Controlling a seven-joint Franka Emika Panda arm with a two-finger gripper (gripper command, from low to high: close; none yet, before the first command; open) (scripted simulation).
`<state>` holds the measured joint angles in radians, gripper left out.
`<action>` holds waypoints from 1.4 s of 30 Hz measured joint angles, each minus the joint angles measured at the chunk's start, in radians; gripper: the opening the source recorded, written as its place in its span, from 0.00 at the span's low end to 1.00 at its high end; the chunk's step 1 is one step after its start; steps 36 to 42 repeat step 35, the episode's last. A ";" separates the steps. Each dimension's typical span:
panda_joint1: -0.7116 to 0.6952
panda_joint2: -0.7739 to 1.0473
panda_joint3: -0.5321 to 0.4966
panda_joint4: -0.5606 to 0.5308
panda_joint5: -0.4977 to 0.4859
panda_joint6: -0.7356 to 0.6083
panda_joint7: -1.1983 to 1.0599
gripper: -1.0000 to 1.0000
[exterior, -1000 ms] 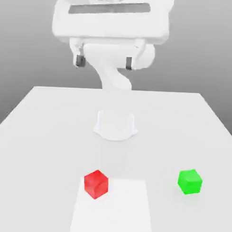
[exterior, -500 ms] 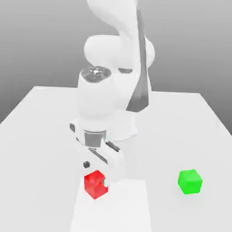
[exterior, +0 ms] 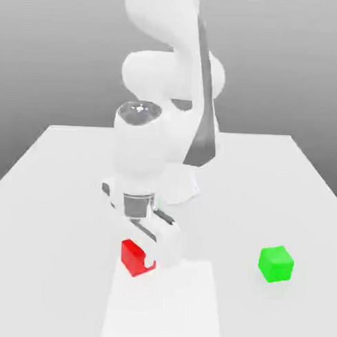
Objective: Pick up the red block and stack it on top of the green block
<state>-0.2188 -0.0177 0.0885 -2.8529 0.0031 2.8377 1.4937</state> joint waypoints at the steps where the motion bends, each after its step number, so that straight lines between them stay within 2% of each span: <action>1: 0.019 -0.019 0.009 0.001 0.009 -0.019 -0.018 0.00; 18: 0.463 -0.089 0.300 0.090 0.084 -0.172 -0.415 0.00; 24: 0.457 -0.017 0.312 0.105 0.002 -0.116 -0.370 0.00; 32: 0.463 0.125 0.276 0.107 -0.154 0.010 -0.258 0.00; 33: 0.469 0.145 0.267 0.106 -0.176 0.027 -0.242 1.00; 42: 0.469 0.145 0.267 0.106 -0.176 0.027 -0.242 1.00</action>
